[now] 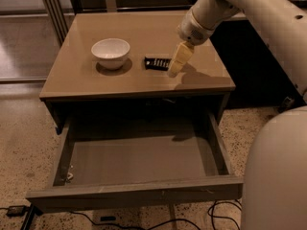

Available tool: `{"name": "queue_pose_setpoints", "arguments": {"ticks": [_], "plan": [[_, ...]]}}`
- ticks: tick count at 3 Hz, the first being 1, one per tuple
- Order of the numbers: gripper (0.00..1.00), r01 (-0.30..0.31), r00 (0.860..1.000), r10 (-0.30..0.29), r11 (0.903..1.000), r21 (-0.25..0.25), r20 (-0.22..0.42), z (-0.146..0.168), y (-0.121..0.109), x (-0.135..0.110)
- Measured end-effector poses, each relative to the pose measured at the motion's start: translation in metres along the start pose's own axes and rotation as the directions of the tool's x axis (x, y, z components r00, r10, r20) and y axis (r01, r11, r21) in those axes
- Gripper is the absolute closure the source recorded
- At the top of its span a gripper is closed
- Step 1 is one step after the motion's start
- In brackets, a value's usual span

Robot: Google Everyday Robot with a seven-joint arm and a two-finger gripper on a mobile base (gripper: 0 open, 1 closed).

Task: Place rxbar chocolate into top drawer

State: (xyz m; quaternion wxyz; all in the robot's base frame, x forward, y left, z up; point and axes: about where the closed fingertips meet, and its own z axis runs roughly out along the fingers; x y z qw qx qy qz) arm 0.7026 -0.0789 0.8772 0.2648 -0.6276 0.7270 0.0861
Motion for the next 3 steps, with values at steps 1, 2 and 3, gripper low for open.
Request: {"name": "queue_pose_setpoints", "arguments": {"ticks": [1, 2, 3], "plan": [[0.00, 0.009, 1.000, -0.009, 0.9987, -0.050, 0.000, 0.033, -0.006, -0.011], [0.00, 0.010, 1.000, -0.010, 0.9973, -0.073, -0.001, 0.050, -0.009, -0.016], [0.00, -0.014, 1.000, 0.014, 0.9976, -0.068, -0.005, 0.062, -0.019, -0.010]]}}
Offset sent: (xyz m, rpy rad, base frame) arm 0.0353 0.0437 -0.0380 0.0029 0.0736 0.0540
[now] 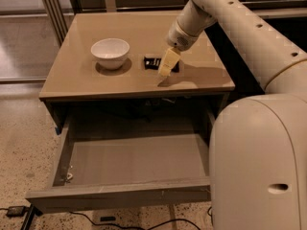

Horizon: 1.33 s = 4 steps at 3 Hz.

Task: Place rxbar chocolate into top drawer

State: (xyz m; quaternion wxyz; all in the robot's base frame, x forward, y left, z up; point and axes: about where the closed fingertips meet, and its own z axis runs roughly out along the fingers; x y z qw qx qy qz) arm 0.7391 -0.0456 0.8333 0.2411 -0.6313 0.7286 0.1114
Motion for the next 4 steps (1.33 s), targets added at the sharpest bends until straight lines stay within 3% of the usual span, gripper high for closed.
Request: {"name": "queue_pose_setpoints", "arguments": {"ticks": [2, 4], "plan": [[0.00, -0.033, 0.999, 0.033, 0.9994, 0.000, -0.004, 0.0164, -0.0157, 0.0136], [0.50, -0.033, 0.999, 0.033, 0.9994, 0.001, -0.003, 0.0169, -0.0161, 0.0135]]}}
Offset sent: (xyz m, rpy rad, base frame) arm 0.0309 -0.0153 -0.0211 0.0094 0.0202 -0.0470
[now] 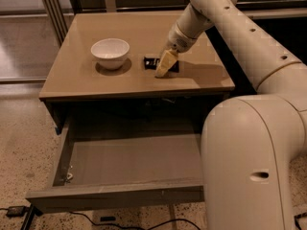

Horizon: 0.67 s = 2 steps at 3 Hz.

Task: Place rxbar chocolate into top drawer

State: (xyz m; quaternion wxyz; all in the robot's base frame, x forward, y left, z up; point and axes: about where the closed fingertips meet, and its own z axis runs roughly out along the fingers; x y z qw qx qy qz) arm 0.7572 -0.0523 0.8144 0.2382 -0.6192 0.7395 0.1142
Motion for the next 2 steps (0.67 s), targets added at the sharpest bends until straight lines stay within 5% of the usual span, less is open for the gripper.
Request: {"name": "queue_pose_setpoints", "arguments": {"ticks": [2], "plan": [[1.00, 0.000, 1.000, 0.000, 1.0000, 0.000, 0.000, 0.0001, 0.0000, -0.0001]]}}
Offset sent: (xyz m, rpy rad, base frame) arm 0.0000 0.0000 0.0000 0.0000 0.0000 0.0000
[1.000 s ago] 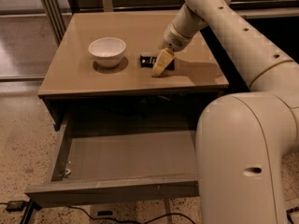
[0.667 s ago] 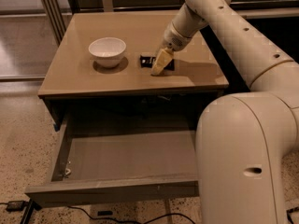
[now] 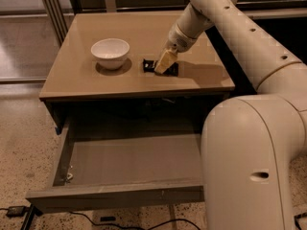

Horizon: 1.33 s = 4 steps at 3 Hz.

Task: Place rxbar chocolate into top drawer

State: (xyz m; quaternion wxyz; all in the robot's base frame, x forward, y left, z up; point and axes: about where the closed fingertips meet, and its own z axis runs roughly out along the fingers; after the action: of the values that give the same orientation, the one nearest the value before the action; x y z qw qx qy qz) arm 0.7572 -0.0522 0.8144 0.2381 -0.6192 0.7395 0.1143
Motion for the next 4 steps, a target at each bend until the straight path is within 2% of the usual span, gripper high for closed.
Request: {"name": "queue_pose_setpoints", "arguments": {"ticks": [1, 2, 3, 4], "plan": [[1.00, 0.000, 1.000, 0.000, 1.0000, 0.000, 0.000, -0.004, -0.001, -0.002], [1.00, 0.003, 1.000, -0.003, 0.9994, 0.033, 0.002, -0.022, 0.003, 0.003], [1.00, -0.001, 1.000, -0.002, 0.9937, 0.112, 0.028, -0.061, 0.015, 0.014], [1.00, -0.005, 0.995, -0.017, 0.9783, 0.207, 0.102, -0.112, 0.056, 0.033]]}}
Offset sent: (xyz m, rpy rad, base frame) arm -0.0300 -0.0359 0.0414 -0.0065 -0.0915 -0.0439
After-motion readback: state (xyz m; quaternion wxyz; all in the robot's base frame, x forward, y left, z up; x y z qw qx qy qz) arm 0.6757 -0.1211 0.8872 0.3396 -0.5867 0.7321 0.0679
